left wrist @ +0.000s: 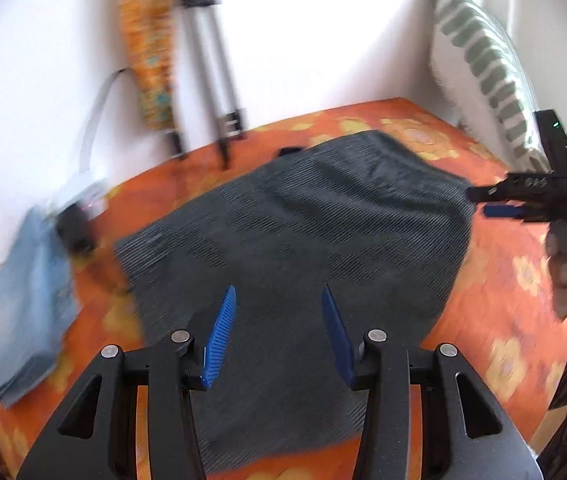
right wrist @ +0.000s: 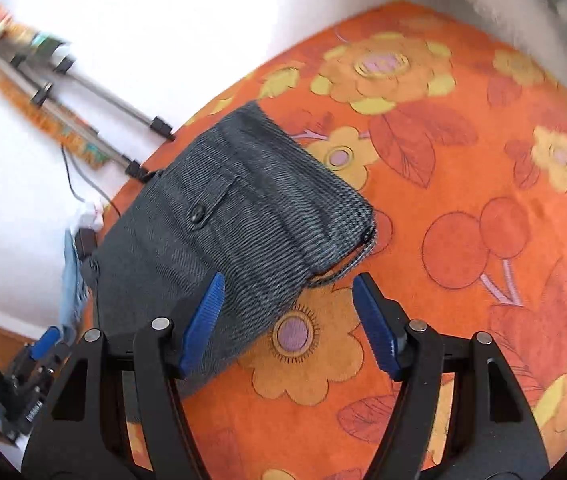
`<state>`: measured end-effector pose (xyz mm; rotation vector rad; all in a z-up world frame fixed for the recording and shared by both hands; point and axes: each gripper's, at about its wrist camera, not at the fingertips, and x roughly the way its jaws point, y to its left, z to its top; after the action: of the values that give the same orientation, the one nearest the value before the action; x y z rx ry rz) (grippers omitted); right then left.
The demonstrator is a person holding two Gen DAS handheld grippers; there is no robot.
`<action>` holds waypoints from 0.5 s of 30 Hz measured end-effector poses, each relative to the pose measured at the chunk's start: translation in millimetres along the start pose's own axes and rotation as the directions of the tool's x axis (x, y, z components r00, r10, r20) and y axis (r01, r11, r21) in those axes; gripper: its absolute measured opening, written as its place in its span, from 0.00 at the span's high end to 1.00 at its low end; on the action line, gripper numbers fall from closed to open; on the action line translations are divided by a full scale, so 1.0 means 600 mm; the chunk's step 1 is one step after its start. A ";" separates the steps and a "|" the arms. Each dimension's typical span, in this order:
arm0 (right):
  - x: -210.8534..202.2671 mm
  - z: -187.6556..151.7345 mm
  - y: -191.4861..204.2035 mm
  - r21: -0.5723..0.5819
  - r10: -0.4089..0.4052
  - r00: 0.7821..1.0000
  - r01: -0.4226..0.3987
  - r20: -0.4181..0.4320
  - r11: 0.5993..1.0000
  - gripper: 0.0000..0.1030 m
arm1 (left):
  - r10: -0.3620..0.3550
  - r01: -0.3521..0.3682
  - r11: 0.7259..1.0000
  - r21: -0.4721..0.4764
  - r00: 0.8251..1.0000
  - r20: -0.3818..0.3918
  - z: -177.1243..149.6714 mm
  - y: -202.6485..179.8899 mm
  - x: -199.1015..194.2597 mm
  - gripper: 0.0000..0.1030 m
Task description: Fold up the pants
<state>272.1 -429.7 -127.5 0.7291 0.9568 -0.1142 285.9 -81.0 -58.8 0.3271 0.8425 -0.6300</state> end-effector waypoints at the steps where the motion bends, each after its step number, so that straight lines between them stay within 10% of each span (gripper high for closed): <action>1: 0.007 0.003 -0.006 0.018 0.008 1.000 -0.008 -0.002 1.000 0.32 | -0.016 0.016 1.000 0.010 1.000 -0.008 0.017 -0.017 0.021 0.58; 15: 0.060 0.038 -0.032 0.119 0.173 0.985 -0.175 0.029 0.977 0.33 | 0.020 -0.004 0.992 0.127 0.992 -0.127 0.077 -0.121 0.227 0.57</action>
<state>301.8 -450.2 -157.1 0.9192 0.8699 -0.0251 335.3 -213.3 -137.0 0.4912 0.9246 -0.6581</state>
